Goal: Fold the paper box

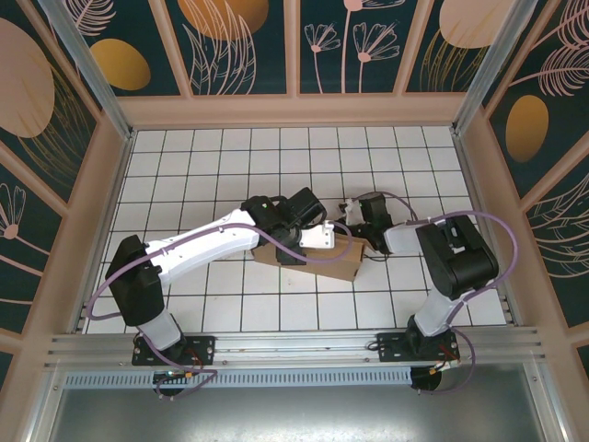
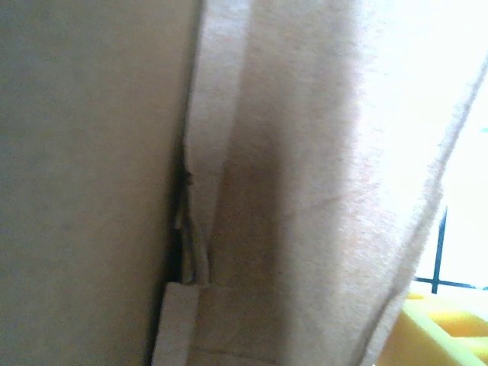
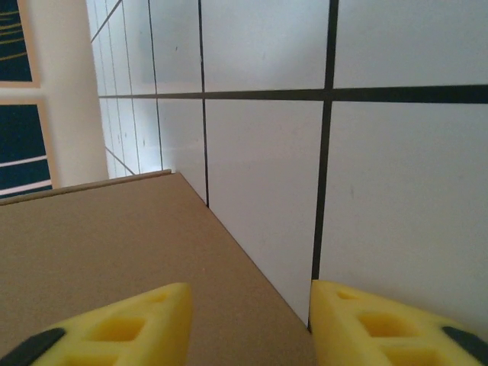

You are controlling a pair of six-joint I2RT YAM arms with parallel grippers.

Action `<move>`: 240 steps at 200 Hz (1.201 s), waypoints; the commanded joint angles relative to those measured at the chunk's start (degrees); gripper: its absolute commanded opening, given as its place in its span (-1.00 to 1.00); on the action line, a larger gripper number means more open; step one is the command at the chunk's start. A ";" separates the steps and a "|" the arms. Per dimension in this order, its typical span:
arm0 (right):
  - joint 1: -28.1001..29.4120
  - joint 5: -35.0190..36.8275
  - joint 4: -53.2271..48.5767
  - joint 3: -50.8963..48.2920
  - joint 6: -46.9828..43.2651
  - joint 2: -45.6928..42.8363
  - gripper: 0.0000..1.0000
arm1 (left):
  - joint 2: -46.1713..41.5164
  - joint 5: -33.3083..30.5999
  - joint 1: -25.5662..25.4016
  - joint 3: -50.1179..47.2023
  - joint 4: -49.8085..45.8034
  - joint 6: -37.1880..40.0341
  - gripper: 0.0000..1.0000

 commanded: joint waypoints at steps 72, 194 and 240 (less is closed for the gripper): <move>-1.87 5.70 -11.26 5.11 -7.88 -7.65 0.22 | -6.62 -4.37 0.35 -2.88 8.29 0.43 0.83; -4.88 16.96 -17.49 10.97 -9.37 -19.88 0.19 | -23.44 -8.27 0.86 -8.93 26.49 -10.00 0.97; -5.01 28.62 -30.87 15.09 -15.14 -34.49 -0.07 | -33.08 -11.00 8.77 -17.29 36.08 -27.96 0.83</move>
